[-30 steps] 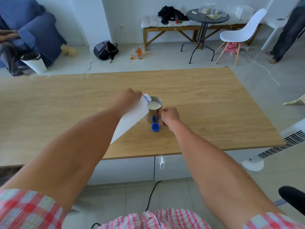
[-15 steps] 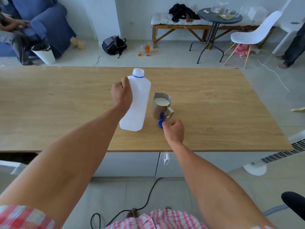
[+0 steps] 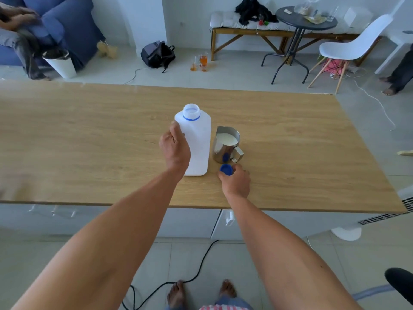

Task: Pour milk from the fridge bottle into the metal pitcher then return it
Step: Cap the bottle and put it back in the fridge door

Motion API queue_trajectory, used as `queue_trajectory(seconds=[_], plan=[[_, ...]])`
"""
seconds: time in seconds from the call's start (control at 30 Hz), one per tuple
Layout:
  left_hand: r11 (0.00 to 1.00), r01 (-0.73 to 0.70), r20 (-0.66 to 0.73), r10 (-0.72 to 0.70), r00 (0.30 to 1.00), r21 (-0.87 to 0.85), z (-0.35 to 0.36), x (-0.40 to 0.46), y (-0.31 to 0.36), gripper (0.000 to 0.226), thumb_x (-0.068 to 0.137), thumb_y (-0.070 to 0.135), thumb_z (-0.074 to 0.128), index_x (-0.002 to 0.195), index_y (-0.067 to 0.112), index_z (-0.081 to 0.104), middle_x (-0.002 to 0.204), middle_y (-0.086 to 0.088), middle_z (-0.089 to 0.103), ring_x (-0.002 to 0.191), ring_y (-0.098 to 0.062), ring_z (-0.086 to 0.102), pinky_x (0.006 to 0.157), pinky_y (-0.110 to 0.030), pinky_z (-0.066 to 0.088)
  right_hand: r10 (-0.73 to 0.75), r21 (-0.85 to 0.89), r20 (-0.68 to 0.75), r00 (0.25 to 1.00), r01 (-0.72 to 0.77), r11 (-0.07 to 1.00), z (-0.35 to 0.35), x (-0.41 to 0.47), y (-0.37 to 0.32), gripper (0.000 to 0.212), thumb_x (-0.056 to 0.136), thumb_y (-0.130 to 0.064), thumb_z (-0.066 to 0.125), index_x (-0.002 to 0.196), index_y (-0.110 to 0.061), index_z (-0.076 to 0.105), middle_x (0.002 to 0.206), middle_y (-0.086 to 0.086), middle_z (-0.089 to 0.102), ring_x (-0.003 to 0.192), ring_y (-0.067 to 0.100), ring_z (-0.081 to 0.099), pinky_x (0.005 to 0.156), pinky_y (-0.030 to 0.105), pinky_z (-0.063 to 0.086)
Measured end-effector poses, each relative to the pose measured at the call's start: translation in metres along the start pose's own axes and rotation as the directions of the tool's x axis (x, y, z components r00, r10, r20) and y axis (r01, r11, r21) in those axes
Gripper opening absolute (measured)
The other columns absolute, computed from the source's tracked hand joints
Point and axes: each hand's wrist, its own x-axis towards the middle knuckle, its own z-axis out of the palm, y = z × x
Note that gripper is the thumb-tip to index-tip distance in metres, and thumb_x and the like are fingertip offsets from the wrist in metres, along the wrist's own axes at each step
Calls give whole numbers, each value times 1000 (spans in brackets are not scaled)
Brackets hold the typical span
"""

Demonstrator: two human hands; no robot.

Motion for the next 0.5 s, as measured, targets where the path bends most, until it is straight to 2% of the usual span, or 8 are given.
queue_trajectory(seconds=[0.13,0.2,0.27,0.4,0.5], plan=[[1000,12,4,-12,1000,1,-2,-3,2,49,101,37,37,62,10,27,63,-9,33,61,-20,29,56,-37,26,-71,147,9,997,69,987,-8,-15,3,20,82,-33,73,94,-24,61,87,-5,62,75,16,61,59,28,43],[1000,15,5,-15,1000,4,-3,-4,3,51,101,36,36,64,1,29,64,-11,33,61,-20,30,56,-37,27,-145,318,34,989,126,940,-16,-24,2,14,82,-23,74,91,-22,63,77,-5,62,65,8,54,58,25,43],[1000,12,12,-12,1000,14,-4,-5,6,52,101,34,36,67,-4,31,64,-12,33,62,-20,30,56,-37,28,-241,426,-29,970,231,875,-28,-30,-6,16,82,-15,76,91,-21,65,75,1,61,62,4,48,61,20,43],[999,26,35,-27,999,28,-7,-7,10,50,101,31,35,69,-6,34,66,-10,36,62,-20,30,56,-36,26,-422,405,-246,872,488,773,-61,-26,-41,28,80,-9,81,105,-13,69,82,-11,58,68,1,50,67,11,41],[999,40,46,-41,998,30,-9,-7,12,46,102,27,35,71,-7,38,68,-11,38,61,-18,30,55,-34,26,-561,343,-191,805,591,731,-86,-16,-75,25,79,-9,79,101,-12,70,84,-7,57,67,2,47,66,11,38]])
